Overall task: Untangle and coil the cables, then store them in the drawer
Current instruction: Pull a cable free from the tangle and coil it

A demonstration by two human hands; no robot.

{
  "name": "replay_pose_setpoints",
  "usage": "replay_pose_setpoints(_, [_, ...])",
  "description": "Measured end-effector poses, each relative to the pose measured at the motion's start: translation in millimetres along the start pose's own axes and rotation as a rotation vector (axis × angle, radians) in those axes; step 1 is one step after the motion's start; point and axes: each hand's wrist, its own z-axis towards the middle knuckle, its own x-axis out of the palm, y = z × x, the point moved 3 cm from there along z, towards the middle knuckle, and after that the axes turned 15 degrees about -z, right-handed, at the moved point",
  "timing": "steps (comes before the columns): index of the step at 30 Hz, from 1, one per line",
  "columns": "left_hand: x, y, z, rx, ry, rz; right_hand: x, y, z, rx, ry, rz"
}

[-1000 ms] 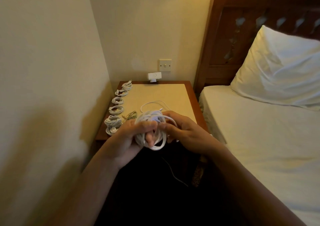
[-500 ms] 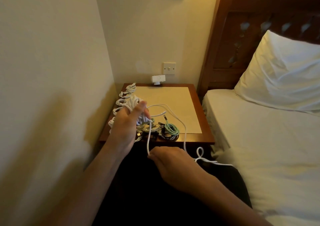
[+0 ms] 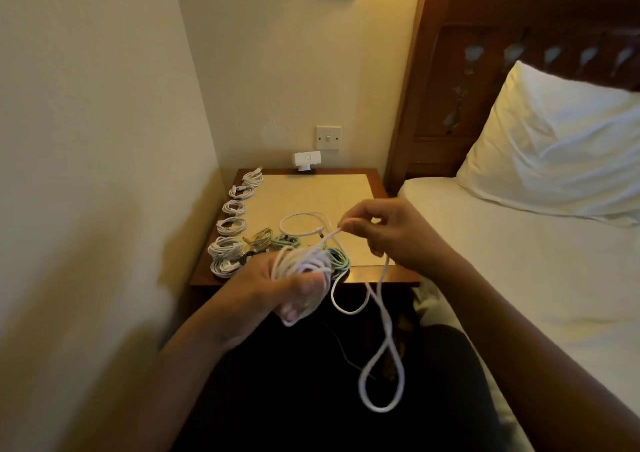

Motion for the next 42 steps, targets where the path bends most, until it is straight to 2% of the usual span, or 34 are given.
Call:
replay_pose_setpoints(2, [-3.9,-14.8,3.4,0.062,-0.062,-0.118,18.4,-16.9,-8.7,0.040,-0.009,0.035])
replay_pose_setpoints(6, [-13.6,-32.7,23.5,0.182,-0.123,-0.549,72.9,-21.5,-34.2,0.072,0.053,-0.037])
replay_pose_setpoints(9, [-13.3,-29.6,39.9,0.187,-0.186,-0.634,97.7,6.1,-48.6,0.065,0.243,-0.123])
replay_pose_setpoints(10, [-10.8,-27.1,42.5,0.184,-0.223,-0.562,101.8,17.5,-51.0,0.040,0.310,-0.173])
replay_pose_setpoints(11, [-7.4,-25.4,42.6,0.183,-0.272,-0.393,101.6,29.7,-52.6,0.002,0.352,-0.246])
replay_pose_setpoints(12, [-4.6,-23.0,41.5,0.185,-0.326,-0.152,96.7,39.9,-51.4,-0.033,0.366,-0.334])
replay_pose_setpoints(14, [-3.3,-14.6,40.3,0.164,-0.333,0.269,75.0,55.5,-44.2,-0.080,0.343,-0.492])
replay_pose_setpoints(19, [-8.7,-13.1,28.6,0.003,-0.027,0.704,9.3,76.4,-29.3,-0.222,0.313,-0.737])
replay_pose_setpoints(22, [-20.2,-16.2,14.3,-0.151,-0.024,0.570,-19.6,62.7,-13.6,-0.250,0.191,-0.849])
replay_pose_setpoints(24, [-27.5,-22.3,6.4,-0.171,-0.012,0.505,-38.3,40.2,0.1,-0.234,0.075,-0.837])
replay_pose_setpoints(28, [-39.5,-60.5,5.7,0.042,-0.138,0.206,-63.5,-29.6,16.0,-0.138,-0.031,-0.886])
replay_pose_setpoints(30, [-59.3,-77.3,12.1,0.172,-0.256,0.089,-84.4,-68.7,14.4,0.007,-0.113,-0.907])
replay_pose_setpoints(33, [-85.3,-90.8,22.0,0.288,-0.348,-0.018,-126.4,-126.5,-6.8,0.364,-0.212,-0.793])
replay_pose_setpoints(36, [-97.4,-90.7,38.6,0.324,-0.412,-0.224,-152.2,-159.6,-37.6,0.520,-0.215,-0.710])
replay_pose_setpoints(39, [-103.8,-79.8,59.1,0.287,-0.564,-0.410,-162.1,-179.1,-66.2,0.596,-0.200,-0.738])
replay_pose_setpoints(41, [-101.8,-69.3,69.9,0.251,-0.621,-0.480,-163.2,-195.6,-82.9,0.691,-0.079,-0.807])
replay_pose_setpoints(42, [-97.7,-63.3,74.2,0.227,-0.623,-0.481,-160.7,-201.4,-92.1,0.770,0.041,-0.817])
